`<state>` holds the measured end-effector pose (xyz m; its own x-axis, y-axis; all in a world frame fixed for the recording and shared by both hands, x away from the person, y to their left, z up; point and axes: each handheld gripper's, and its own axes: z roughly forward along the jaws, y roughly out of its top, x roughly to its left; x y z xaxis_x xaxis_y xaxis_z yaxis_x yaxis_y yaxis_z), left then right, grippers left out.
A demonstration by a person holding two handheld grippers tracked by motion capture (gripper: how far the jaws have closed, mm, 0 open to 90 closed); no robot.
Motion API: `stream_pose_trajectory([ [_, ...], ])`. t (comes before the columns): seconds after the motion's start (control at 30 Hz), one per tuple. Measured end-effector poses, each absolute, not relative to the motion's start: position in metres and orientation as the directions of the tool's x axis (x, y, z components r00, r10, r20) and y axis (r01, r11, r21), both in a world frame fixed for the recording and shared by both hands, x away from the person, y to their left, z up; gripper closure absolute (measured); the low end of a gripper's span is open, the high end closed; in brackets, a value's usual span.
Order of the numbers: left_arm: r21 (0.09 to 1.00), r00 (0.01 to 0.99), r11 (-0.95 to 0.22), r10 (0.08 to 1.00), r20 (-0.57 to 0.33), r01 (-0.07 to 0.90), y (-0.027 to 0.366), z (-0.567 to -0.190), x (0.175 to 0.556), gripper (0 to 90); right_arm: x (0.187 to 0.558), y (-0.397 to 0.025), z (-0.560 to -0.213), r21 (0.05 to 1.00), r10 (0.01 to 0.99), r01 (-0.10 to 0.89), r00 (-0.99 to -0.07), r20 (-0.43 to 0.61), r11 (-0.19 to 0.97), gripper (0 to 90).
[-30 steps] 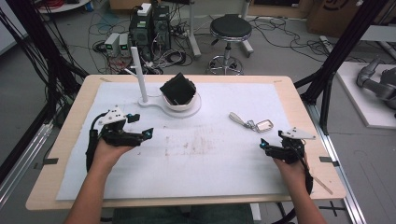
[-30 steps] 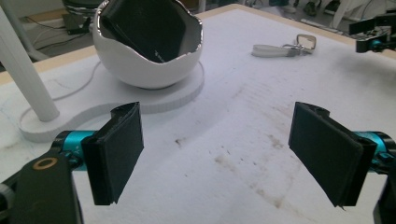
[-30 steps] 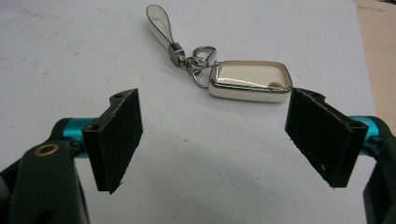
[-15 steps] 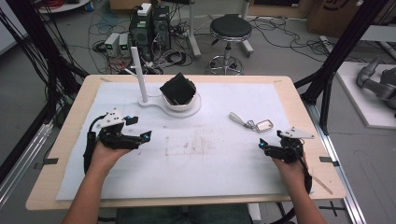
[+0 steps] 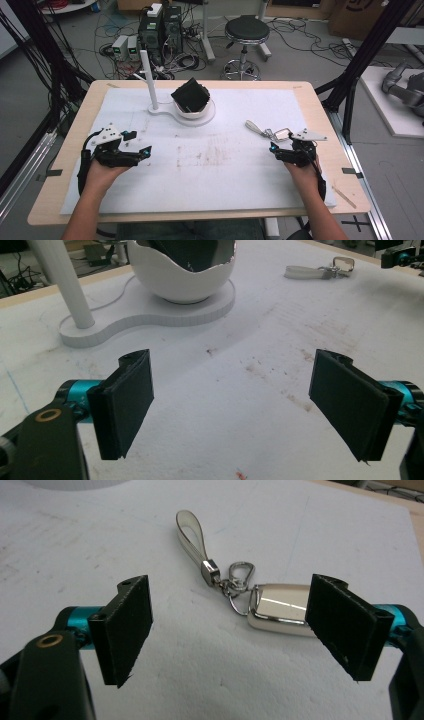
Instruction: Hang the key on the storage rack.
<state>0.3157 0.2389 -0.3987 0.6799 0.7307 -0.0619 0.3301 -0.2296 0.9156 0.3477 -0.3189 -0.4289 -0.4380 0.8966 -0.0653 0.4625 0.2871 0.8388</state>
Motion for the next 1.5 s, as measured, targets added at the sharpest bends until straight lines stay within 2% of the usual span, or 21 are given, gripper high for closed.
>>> stream_pose_trajectory([
  [0.37,0.912,0.662,-0.224,0.747,-0.066,0.344,0.25,-0.403,0.311,17.9,0.366,-0.315,-0.426,0.853,0.897,0.446,-0.438,-0.054,0.27,19.2],
  [0.53,0.913,0.652,-0.216,0.755,-0.068,0.346,0.254,-0.403,0.308,18.0,0.381,-0.306,-0.427,0.848,0.878,0.431,-0.472,-0.079,0.308,19.2],
  [0.67,0.912,0.646,-0.209,0.76,-0.075,0.352,0.256,-0.403,0.308,17.9,0.396,-0.295,-0.433,0.815,0.855,0.457,-0.512,-0.086,0.356,19.3],
  [1.07,0.906,0.649,-0.217,0.756,-0.078,0.363,0.255,-0.406,0.311,17.9,0.415,-0.286,-0.442,0.786,0.827,0.477,-0.558,-0.075,0.393,19.8],
  [1.13,0.905,0.649,-0.217,0.756,-0.081,0.365,0.255,-0.406,0.31,17.9,0.417,-0.283,-0.444,0.782,0.818,0.474,-0.57,-0.078,0.405,27.3],
  [1.33,0.902,0.65,-0.221,0.756,-0.083,0.372,0.254,-0.408,0.311,17.9,0.422,-0.275,-0.445,0.757,0.8,0.492,-0.596,-0.066,0.43,28.4],
  [1.5,0.901,0.649,-0.22,0.756,-0.085,0.374,0.253,-0.408,0.311,17.9,0.423,-0.275,-0.449,0.73,0.787,0.51,-0.615,-0.059,0.454,37.0],
])
